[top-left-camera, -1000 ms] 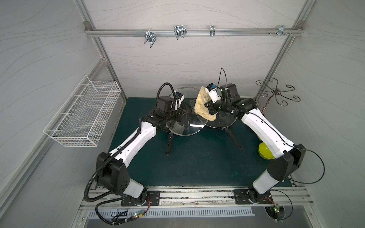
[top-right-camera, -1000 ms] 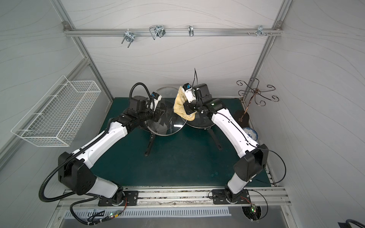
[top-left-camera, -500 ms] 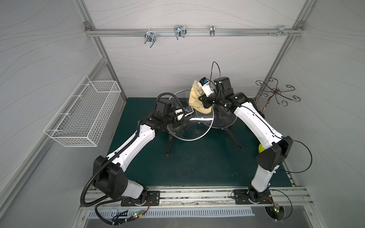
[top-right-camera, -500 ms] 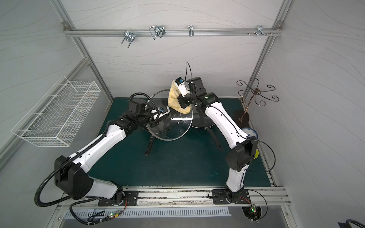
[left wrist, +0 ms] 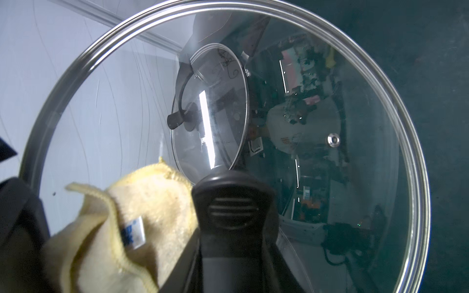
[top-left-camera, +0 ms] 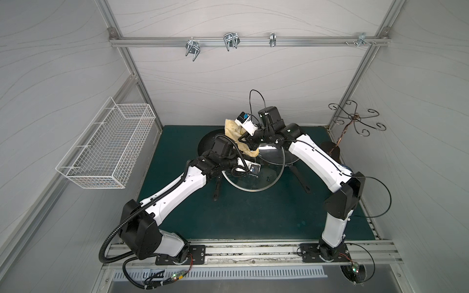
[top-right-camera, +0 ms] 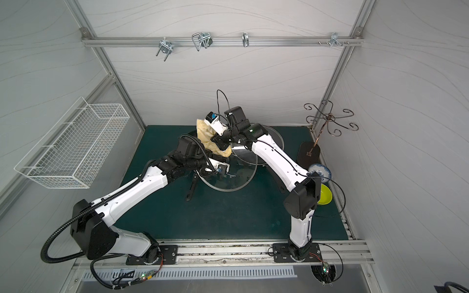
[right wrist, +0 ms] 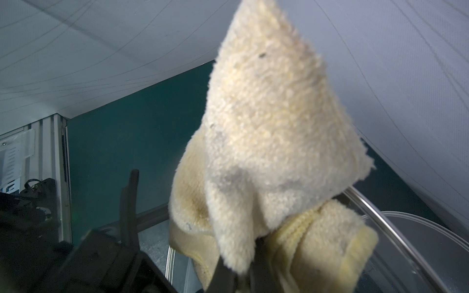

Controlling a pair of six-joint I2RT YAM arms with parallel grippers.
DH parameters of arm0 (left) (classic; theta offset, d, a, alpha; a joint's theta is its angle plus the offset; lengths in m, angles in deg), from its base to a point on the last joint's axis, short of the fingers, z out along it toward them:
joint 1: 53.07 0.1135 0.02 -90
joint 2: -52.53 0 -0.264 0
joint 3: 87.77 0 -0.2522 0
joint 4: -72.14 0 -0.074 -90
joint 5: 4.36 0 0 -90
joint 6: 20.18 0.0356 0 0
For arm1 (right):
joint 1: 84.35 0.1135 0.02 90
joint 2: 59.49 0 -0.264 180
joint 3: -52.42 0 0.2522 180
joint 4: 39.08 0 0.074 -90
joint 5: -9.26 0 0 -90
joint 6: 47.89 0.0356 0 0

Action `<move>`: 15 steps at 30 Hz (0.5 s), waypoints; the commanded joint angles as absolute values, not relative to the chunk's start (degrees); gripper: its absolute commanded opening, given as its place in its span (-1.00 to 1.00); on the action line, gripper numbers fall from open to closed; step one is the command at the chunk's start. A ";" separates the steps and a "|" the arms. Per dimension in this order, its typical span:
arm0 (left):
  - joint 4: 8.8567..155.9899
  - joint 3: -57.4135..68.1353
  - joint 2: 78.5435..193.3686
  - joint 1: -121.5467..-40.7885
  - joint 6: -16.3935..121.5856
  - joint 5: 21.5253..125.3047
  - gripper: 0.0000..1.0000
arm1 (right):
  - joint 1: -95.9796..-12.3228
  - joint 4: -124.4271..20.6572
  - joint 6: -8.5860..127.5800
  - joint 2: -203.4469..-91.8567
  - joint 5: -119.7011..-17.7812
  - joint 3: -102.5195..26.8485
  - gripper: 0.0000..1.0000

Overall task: Wipe the pot lid with a cloth
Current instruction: Wipe the pot lid.

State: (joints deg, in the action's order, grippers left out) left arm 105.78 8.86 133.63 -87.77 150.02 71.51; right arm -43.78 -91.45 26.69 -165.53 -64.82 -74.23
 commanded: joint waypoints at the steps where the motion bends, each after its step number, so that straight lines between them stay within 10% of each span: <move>1: 93.38 5.63 130.22 -87.84 158.02 72.37 -1.00 | -43.35 -92.50 23.97 -166.10 -65.97 -73.96 -1.00; 15: 76.75 9.37 132.14 -87.79 122.30 80.35 -1.00 | -51.39 -87.93 31.89 -159.01 -70.94 -68.16 -1.00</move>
